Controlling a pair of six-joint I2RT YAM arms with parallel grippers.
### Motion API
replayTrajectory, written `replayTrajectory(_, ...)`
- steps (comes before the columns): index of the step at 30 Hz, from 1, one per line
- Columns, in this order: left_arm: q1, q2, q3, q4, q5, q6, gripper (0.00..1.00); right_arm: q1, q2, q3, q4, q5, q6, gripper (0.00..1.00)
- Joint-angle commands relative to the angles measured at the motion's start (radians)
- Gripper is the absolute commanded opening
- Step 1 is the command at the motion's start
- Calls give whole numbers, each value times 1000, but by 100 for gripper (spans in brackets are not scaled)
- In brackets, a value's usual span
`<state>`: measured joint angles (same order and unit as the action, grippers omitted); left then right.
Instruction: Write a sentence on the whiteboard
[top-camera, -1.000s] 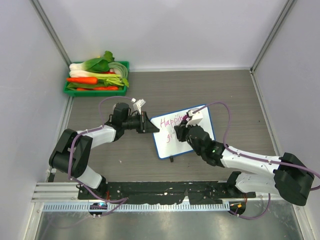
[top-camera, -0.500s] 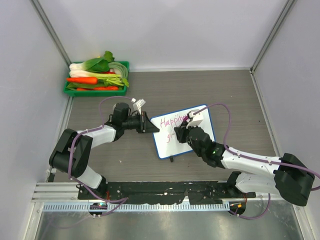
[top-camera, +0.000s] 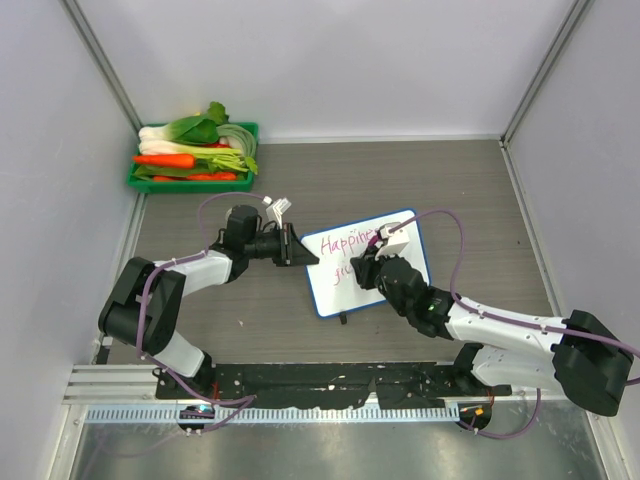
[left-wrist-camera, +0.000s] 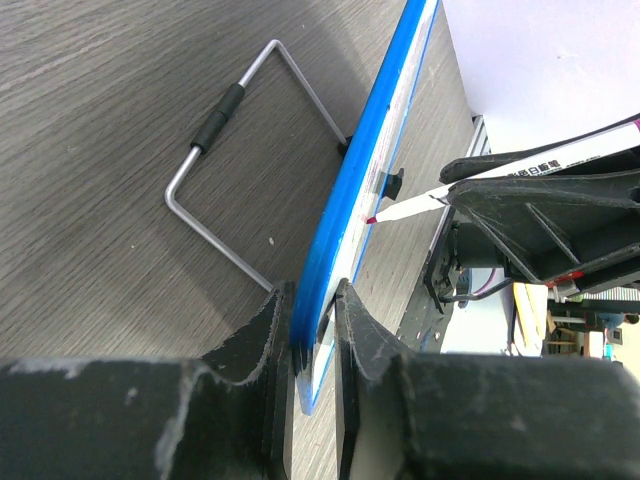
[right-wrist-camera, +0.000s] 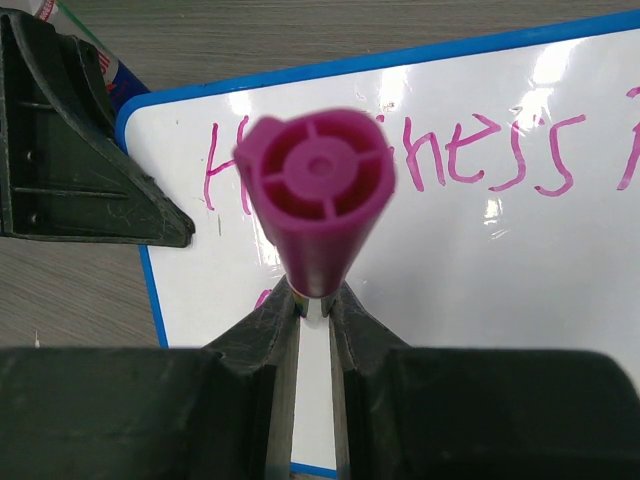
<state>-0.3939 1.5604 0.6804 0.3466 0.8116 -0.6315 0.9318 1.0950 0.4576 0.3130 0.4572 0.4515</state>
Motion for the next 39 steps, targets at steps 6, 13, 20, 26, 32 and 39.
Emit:
replayTrajectory(6, -6, 43, -8, -92, -149, 89, 0, -4, -10, 1, -26, 38, -7, 1)
replayTrajectory(13, -10, 41, -10, -92, -147, 87, 0, -4, -4, 33, -28, 64, -22, 2)
replayTrajectory(20, -6, 36, -8, -93, -149, 87, 0, -4, 11, 69, -22, 87, -40, 1)
replayTrajectory(26, -6, 38, -10, -93, -149, 87, 0, -5, 28, 87, -6, 98, -47, 1)
replayTrajectory(32, -6, 36, -10, -93, -149, 87, 0, -10, 36, 98, -5, 95, -45, 2)
replayTrajectory(39, -6, 36, -10, -95, -149, 89, 0, -8, -10, 90, -6, 64, -42, 1)
